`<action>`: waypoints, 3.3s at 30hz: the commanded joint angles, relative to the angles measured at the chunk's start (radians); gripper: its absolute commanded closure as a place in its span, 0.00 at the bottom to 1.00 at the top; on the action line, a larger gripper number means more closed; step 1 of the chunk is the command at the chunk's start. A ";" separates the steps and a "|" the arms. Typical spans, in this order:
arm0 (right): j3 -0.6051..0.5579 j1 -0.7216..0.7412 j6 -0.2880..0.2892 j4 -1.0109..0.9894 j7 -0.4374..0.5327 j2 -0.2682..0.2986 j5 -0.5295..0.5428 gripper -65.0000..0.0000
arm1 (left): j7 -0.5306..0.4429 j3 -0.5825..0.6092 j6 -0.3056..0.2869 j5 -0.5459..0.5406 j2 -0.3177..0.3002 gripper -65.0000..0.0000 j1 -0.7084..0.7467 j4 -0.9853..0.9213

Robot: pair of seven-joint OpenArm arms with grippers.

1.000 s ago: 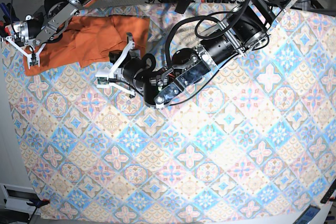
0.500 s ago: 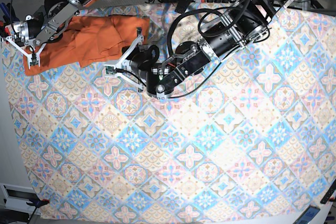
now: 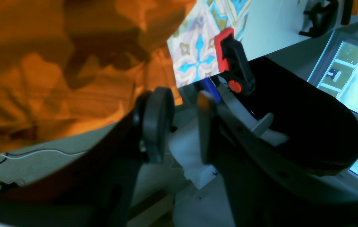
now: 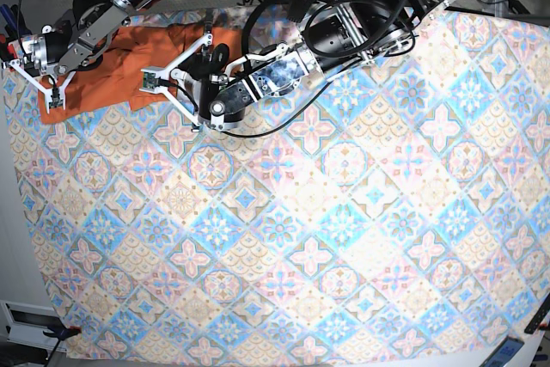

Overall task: Fold the T-shirt properly
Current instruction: 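Lay the held end onto the strip beside the right gripper, then release the shirt with the left gripper and press along its folded edge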

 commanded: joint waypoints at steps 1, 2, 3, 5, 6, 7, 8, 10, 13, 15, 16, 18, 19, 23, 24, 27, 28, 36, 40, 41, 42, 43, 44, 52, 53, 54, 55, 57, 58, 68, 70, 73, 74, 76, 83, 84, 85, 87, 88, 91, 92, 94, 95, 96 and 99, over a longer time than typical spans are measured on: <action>0.009 0.006 -0.008 0.016 -0.002 0.011 -0.012 0.74 | -0.031 -0.002 -0.004 -0.015 0.021 0.96 -0.015 0.013; 0.012 0.006 -0.008 0.016 -0.001 0.011 -0.012 0.74 | -0.049 -0.002 -0.004 -0.015 0.021 0.96 -0.015 0.012; 0.014 0.006 -0.008 0.016 -0.001 0.011 -0.012 0.74 | -0.068 -0.002 -0.004 -0.015 0.021 0.96 -0.013 0.010; 0.014 0.006 -0.008 0.016 -0.001 0.011 -0.012 0.74 | -0.106 -0.001 -0.004 -0.023 0.021 0.96 -0.010 -0.011; 0.014 0.006 -0.008 0.016 -0.001 0.011 -0.012 0.74 | -0.126 -0.001 -0.004 -0.024 0.021 0.96 -0.010 -0.048; 0.015 0.006 -0.008 0.016 -0.001 0.011 -0.012 0.74 | -0.144 -0.001 -0.004 -0.026 0.021 0.96 -0.010 -0.096; 0.015 0.006 -0.008 0.016 -0.001 0.011 -0.012 0.74 | -0.163 0.002 -0.004 -0.026 0.021 0.96 -0.010 -0.137; 0.015 0.006 -0.008 0.020 -0.001 0.011 -0.012 0.74 | -0.209 0.002 -0.004 -0.032 0.021 0.96 -0.010 -0.179; 0.015 0.006 -0.008 0.020 -0.001 0.011 -0.012 0.74 | -0.243 -0.001 -0.004 -0.118 0.021 0.96 -0.012 -0.186; 0.015 0.006 -0.008 0.020 0.001 0.011 -0.012 0.74 | -0.249 -0.002 -0.004 -0.167 0.021 0.96 -0.016 -0.182; 0.015 0.006 -0.008 0.020 0.001 0.011 -0.012 0.74 | -0.249 -0.005 -0.004 -0.190 0.021 0.96 -0.018 -0.179; 0.015 0.008 -0.008 0.020 0.001 0.011 -0.012 0.74 | -0.252 -0.016 -0.004 -0.213 0.021 0.96 -0.021 -0.153; 0.015 0.009 -0.008 0.020 0.001 0.011 -0.012 0.74 | -0.261 -0.037 -0.004 -0.218 0.021 0.96 -0.021 -0.124; 0.015 0.009 -0.008 0.020 0.001 0.011 -0.012 0.74 | -0.276 -0.113 -0.004 -0.221 0.001 0.96 0.004 0.045; 0.015 0.008 -0.008 0.020 0.001 0.011 -0.012 0.74 | -0.275 -0.122 -0.004 -0.219 -0.007 0.95 0.008 0.085; 0.015 0.008 -0.008 0.020 0.001 0.011 -0.012 0.74 | -0.270 -0.130 -0.004 -0.216 -0.022 0.86 0.011 0.166; 0.015 0.008 -0.008 0.020 0.001 0.011 -0.012 0.74 | -0.270 -0.131 -0.004 -0.219 -0.028 0.81 0.011 0.173; 0.015 0.009 -0.008 0.020 0.001 0.011 -0.012 0.74 | -0.086 -0.131 -0.004 -0.224 -0.071 0.70 0.014 0.200; 0.015 0.011 -0.008 0.020 0.001 0.011 -0.012 0.74 | -0.060 -0.235 -0.004 -0.224 -0.123 0.75 0.053 0.202; 0.015 0.011 -0.008 0.020 0.001 0.011 -0.012 0.74 | -0.045 -0.295 -0.004 -0.224 -0.128 0.75 0.073 0.202; 0.015 0.011 -0.008 0.020 0.001 0.011 -0.012 0.74 | -0.022 -0.344 -0.004 -0.224 -0.129 0.75 0.085 0.202; 0.015 0.011 -0.008 0.020 0.001 0.011 -0.012 0.74 | 0.011 -0.389 -0.004 -0.224 -0.129 0.74 0.097 0.203; 0.015 0.011 -0.008 0.020 0.001 0.011 -0.012 0.74 | 0.047 -0.429 -0.004 -0.224 -0.128 0.71 0.105 0.203; 0.012 0.011 -0.008 0.019 0.001 0.011 -0.012 0.74 | 0.211 -0.553 -0.004 -0.256 -0.182 0.21 0.163 0.386; 0.012 0.012 -0.008 0.019 0.001 0.011 -0.012 0.74 | 0.211 -0.551 -0.004 -0.283 -0.195 0.18 0.169 0.407; 0.012 0.012 -0.008 0.019 0.001 0.011 -0.012 0.74 | 0.211 -0.548 -0.004 -0.322 -0.214 0.15 0.169 0.424; 0.012 0.012 -0.008 0.019 0.001 0.011 -0.012 0.74 | 0.211 -0.550 -0.004 -0.372 -0.237 0.15 0.179 0.429; 0.014 0.012 -0.008 0.019 0.001 0.011 -0.012 0.74 | 0.211 -0.567 -0.004 -0.486 -0.281 0.16 0.182 0.429; 0.014 0.011 -0.008 0.019 0.001 0.011 -0.012 0.74 | 0.211 -0.587 -0.004 -0.535 -0.306 0.18 0.185 0.429; 0.011 0.011 -0.008 0.017 0.001 0.011 -0.012 0.74 | 0.211 -0.636 -0.004 -0.741 -0.387 0.31 0.212 0.325; 0.011 0.011 -0.008 0.017 0.001 0.011 -0.012 0.74 | 0.211 -0.605 -0.004 -0.741 -0.380 0.31 0.208 0.282; 0.011 0.008 -0.008 0.017 0.001 0.011 -0.012 0.74 | 0.211 -0.551 -0.004 -0.741 -0.378 0.31 0.206 0.243; 0.011 0.008 -0.008 0.017 0.001 0.011 -0.012 0.74 | 0.211 -0.539 -0.004 -0.741 -0.378 0.31 0.206 0.236; 0.011 0.008 -0.008 0.017 0.001 0.011 -0.012 0.74 | 0.211 -0.539 -0.004 -0.741 -0.377 0.31 0.209 0.216; 0.012 0.008 -0.008 0.017 0.001 0.011 -0.012 0.74 | 0.159 -0.516 -0.004 -0.739 -0.373 0.31 0.206 0.120; 0.012 0.008 -0.008 0.017 0.001 0.011 -0.012 0.74 | 0.150 -0.498 -0.004 -0.741 -0.373 0.31 0.205 0.102; 0.012 0.008 -0.008 0.017 0.001 0.011 -0.012 0.74 | 0.139 -0.484 -0.004 -0.741 -0.370 0.31 0.203 0.077; 0.011 0.008 -0.008 0.017 0.001 0.011 -0.012 0.74 | 0.120 -0.476 -0.004 -0.733 -0.350 0.31 0.203 0.028; 0.011 0.008 -0.008 0.017 0.001 0.011 -0.012 0.74 | 0.115 -0.476 -0.004 -0.730 -0.349 0.31 0.203 0.008; 0.011 0.008 -0.008 0.017 0.001 0.011 -0.012 0.74 | 0.101 -0.476 -0.004 -0.699 -0.344 0.31 0.194 -0.007; 0.011 0.008 -0.008 0.017 0.001 0.011 -0.012 0.74 | 0.090 -0.475 -0.004 -0.687 -0.340 0.31 0.189 -0.008; 0.011 0.008 -0.008 0.017 0.001 0.011 -0.012 0.74 | 0.075 -0.473 -0.004 -0.646 -0.323 0.31 0.183 -0.010; 0.011 0.008 -0.008 0.017 0.001 0.011 -0.012 0.74 | 0.075 -0.473 -0.004 -0.623 -0.318 0.31 0.182 -0.010; 0.011 0.008 -0.008 0.017 0.001 0.011 -0.014 0.74 | 0.074 -0.475 -0.004 -0.603 -0.312 0.31 0.182 -0.010; 0.011 0.008 -0.008 0.017 0.001 0.011 -0.014 0.74 | 0.072 -0.476 -0.004 -0.555 -0.275 0.31 0.179 -0.011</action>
